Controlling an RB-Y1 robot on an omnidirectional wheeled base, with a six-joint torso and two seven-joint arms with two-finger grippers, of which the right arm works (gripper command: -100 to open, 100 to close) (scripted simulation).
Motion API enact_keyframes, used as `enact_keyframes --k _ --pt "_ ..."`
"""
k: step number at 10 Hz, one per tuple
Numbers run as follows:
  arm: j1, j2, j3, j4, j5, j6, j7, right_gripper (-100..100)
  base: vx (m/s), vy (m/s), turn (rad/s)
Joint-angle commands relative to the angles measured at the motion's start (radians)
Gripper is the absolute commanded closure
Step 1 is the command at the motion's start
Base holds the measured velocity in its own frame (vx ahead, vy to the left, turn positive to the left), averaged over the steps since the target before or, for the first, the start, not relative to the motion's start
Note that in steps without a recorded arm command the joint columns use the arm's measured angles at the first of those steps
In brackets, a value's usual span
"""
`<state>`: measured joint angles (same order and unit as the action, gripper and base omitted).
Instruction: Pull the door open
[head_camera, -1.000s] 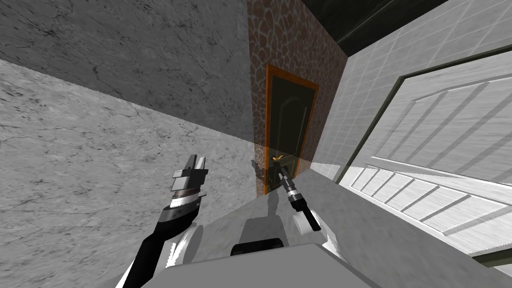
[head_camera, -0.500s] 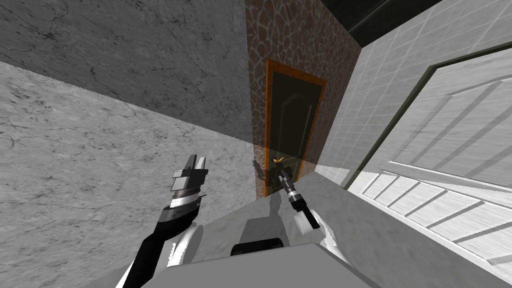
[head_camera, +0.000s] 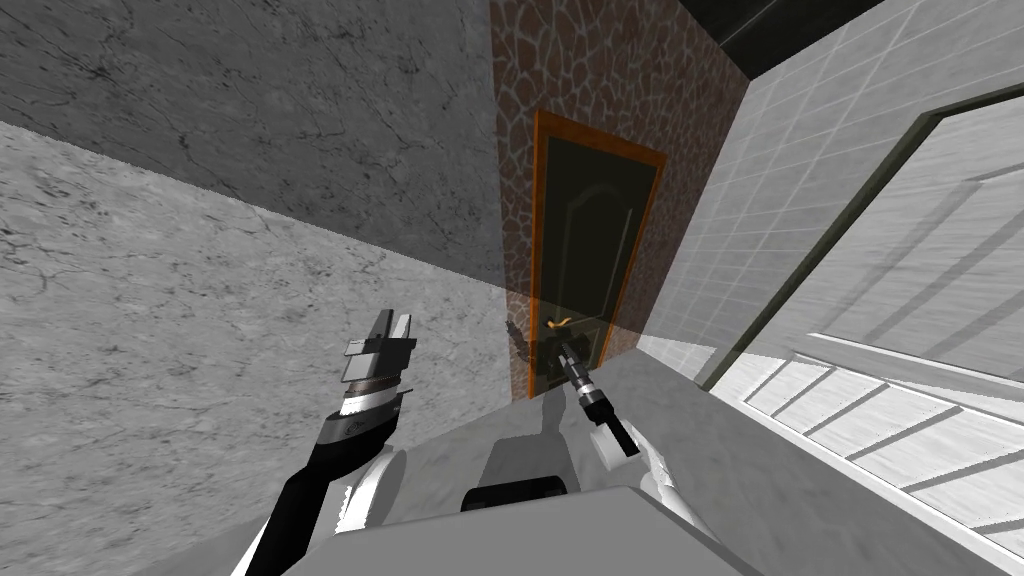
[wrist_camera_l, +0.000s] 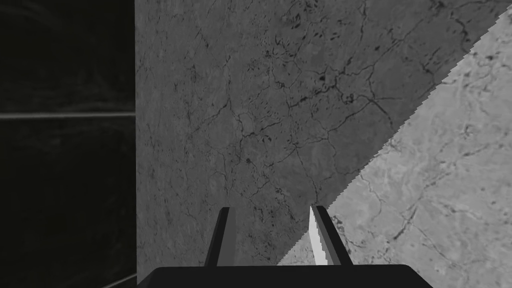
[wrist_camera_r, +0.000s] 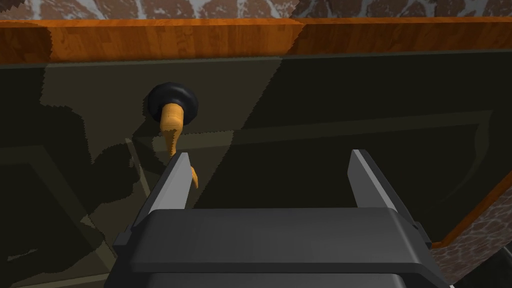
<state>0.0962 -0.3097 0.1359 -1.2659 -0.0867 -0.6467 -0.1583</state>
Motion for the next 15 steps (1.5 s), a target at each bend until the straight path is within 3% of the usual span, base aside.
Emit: enact_keyframes --k 1,15 --pt "-0.014 -0.011 0.008 0.044 -0.007 -0.008 -0.004 -100 0.051 -0.103 0.084" --pt "-0.123 -0.088 0.058 0.348 -0.058 -0.060 -0.034 -100 0.057 -0.090 0.075"
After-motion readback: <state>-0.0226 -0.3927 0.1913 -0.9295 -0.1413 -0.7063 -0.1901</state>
